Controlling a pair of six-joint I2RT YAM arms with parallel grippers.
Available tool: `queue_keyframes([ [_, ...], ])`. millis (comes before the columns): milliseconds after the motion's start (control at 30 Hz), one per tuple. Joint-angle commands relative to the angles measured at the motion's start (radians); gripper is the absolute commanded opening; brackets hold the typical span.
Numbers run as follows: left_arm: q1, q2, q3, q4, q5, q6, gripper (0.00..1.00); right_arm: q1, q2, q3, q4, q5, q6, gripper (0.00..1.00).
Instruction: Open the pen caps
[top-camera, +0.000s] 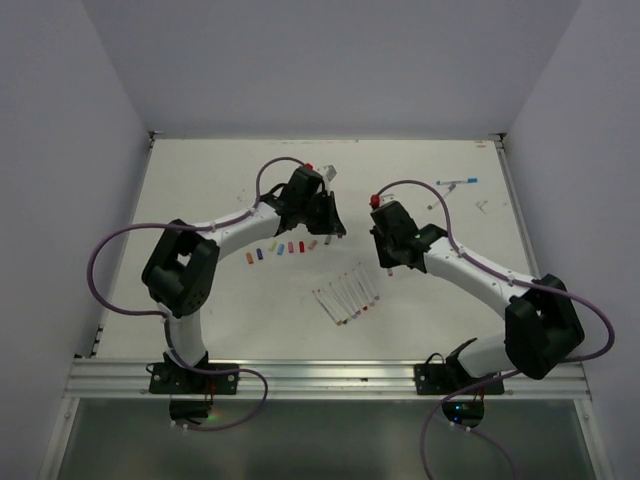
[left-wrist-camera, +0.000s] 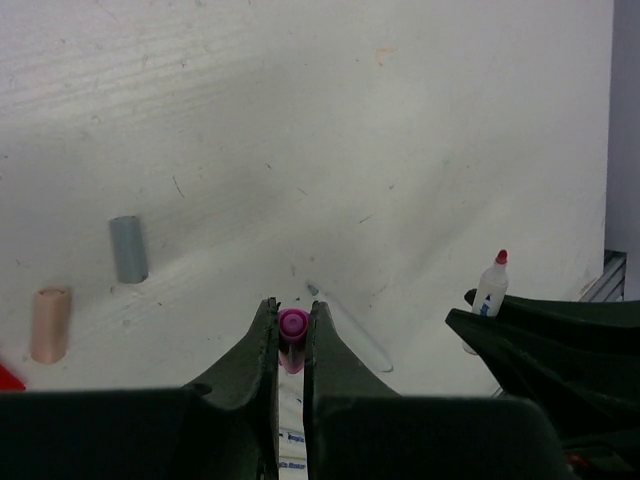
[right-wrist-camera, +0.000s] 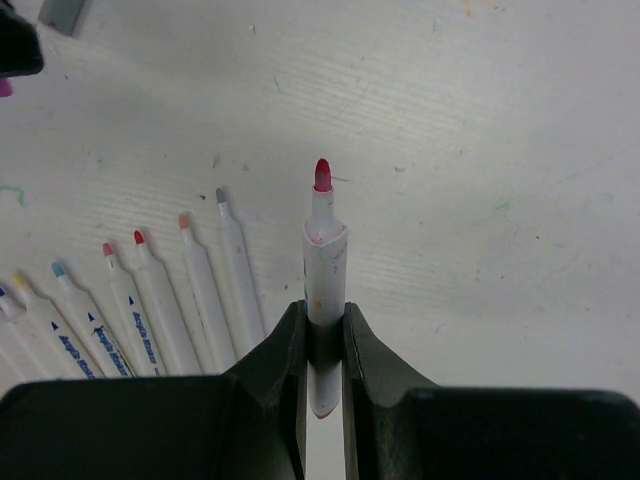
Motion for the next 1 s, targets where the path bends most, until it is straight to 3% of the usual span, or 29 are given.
queue_keyframes([
  [0,-0.024,0.051,0.075,-0.018,-0.041,0.041,0.0,-0.014,0.013,-0.004,0.025,-0.077,-0.03,0.0],
  [167,-0.033,0.156,0.148,-0.079,-0.061,0.052,0.0,-0.021,0.129,0.019,0.03,-0.134,-0.03,0.0],
  [533,-0.053,0.252,0.266,-0.194,-0.217,0.1,0.0,-0.021,0.18,-0.018,0.082,-0.163,-0.002,0.04],
  [833,-0.068,0.33,0.352,-0.259,-0.29,0.107,0.0,-0.021,0.166,-0.042,0.096,-0.166,-0.001,0.13],
  [967,-0.073,0.341,0.365,-0.272,-0.323,0.109,0.03,-0.021,0.16,-0.052,0.105,-0.171,-0.002,0.23],
])
